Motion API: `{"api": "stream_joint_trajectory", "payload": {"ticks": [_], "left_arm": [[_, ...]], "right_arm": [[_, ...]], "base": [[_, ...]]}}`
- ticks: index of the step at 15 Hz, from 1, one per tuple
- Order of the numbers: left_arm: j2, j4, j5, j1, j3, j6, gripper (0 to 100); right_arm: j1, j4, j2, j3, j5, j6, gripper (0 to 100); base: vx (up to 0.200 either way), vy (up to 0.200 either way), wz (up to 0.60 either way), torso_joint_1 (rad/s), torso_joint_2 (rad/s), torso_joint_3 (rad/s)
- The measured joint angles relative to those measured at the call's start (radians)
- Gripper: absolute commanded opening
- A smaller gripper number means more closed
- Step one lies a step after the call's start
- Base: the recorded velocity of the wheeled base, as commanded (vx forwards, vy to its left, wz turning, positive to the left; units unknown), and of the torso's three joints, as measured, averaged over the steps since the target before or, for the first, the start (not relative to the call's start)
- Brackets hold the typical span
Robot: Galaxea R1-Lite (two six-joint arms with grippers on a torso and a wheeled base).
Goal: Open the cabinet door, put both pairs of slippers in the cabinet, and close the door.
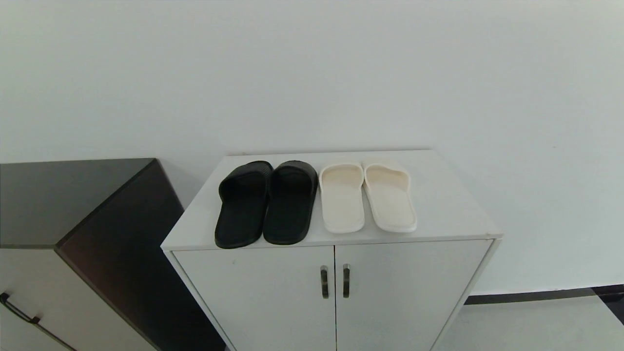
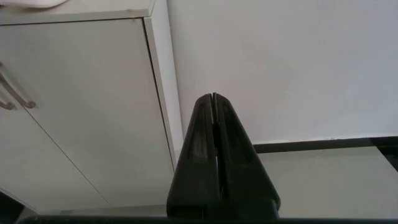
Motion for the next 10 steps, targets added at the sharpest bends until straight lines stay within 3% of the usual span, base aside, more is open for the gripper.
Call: {"api": "stream_joint_trajectory", "payload": {"ticks": [10], "left_arm": [[0.000, 0.000, 0.000, 0.000, 0.000, 0.006, 0]], "right_arm": [[0.000, 0.000, 0.000, 0.000, 0.001, -0.007, 0]], "base": [[0.000, 0.000, 0.00, 0.000, 0.00, 0.000]]}}
